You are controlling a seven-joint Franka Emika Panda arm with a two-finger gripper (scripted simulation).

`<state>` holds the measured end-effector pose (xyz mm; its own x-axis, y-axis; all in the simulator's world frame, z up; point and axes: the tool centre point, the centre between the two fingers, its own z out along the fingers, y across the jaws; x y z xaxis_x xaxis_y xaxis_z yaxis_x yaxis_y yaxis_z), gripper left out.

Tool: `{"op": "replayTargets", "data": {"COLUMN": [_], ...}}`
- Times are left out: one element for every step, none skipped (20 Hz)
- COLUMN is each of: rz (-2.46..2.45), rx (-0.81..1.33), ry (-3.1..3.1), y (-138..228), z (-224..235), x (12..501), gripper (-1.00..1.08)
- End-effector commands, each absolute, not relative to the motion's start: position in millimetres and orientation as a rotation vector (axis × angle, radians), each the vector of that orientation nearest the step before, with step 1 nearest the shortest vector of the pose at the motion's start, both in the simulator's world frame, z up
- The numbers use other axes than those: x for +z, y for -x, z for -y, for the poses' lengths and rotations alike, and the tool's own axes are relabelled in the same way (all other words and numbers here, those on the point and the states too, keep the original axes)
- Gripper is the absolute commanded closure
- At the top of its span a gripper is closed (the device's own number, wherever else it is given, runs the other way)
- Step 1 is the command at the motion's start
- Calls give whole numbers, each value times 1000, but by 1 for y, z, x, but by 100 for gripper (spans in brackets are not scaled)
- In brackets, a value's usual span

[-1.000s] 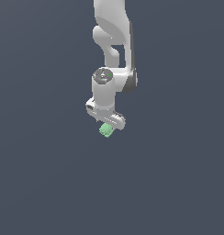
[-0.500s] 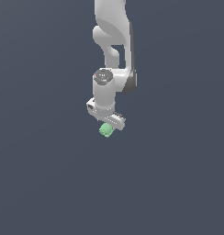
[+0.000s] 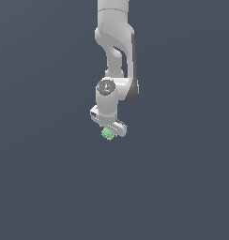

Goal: Pick up the object and move it to a goal position.

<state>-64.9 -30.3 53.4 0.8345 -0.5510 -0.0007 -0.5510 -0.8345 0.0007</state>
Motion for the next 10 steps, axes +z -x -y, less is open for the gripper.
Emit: {"op": "replayTargets", "data": {"rz": [905,905,905,905,905,905,905,905,905,905], "rx": [0,0,0,0,0,0,0,0,0,0], "ry": [-3008,-3008,-3008,-3008,-3008,-3008,-3008,-3008,-3008,-3008], "y": [65,64,64,64,64,64,64,64,64,64], "z": [30,30,30,30,30,30,30,30,30,30], "x": [45,43,42,41,41,41,41,41,41,41], "gripper": [-92,-92,-92,-92,-92,108,108,108,108,108]}}
